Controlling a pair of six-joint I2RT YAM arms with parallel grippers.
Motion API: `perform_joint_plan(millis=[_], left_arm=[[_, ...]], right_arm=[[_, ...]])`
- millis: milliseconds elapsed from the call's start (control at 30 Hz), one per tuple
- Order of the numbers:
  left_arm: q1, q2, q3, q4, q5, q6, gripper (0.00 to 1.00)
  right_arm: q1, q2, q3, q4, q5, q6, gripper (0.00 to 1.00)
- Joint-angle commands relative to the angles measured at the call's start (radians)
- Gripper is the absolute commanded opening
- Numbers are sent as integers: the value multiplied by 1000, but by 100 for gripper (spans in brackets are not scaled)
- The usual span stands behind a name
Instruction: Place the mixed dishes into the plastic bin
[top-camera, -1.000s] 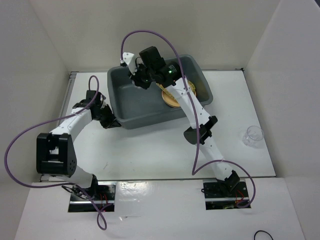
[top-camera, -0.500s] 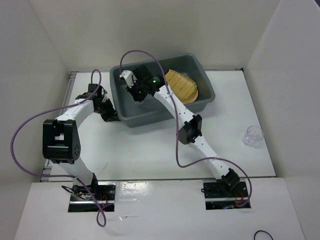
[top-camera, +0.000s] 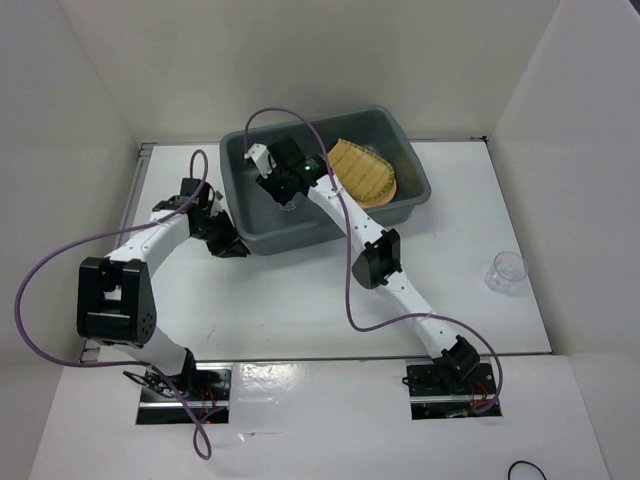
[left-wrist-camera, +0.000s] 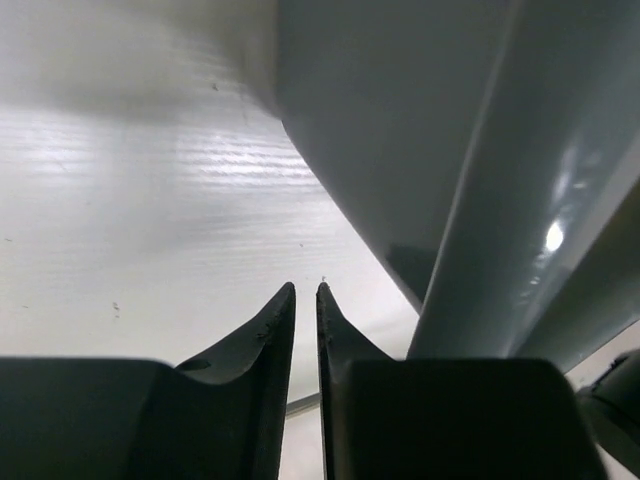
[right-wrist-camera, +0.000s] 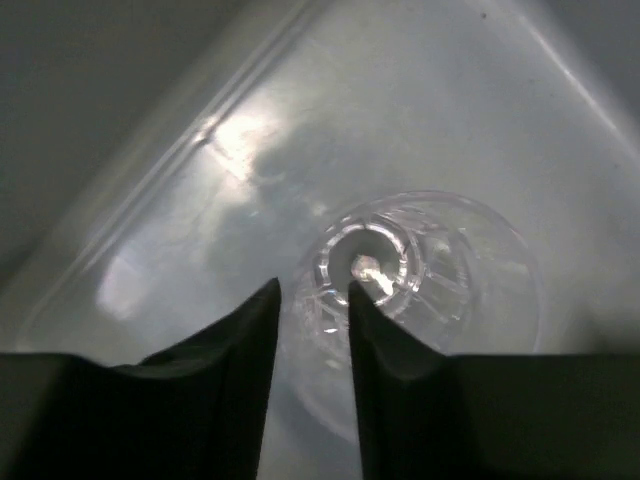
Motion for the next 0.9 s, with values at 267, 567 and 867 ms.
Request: perform_joint_plan(millis=[267, 567, 867], left_arm=[[-159, 12, 11, 36, 47, -98, 21], [-270, 35, 11, 56, 56, -172, 30], [-414, -65, -61, 5, 56, -295, 30]], right_arm=[[-7, -192, 29, 129, 64, 74, 99], [-157, -511, 29, -76, 158, 102, 99], [-214, -635, -16, -262, 178, 40, 55]])
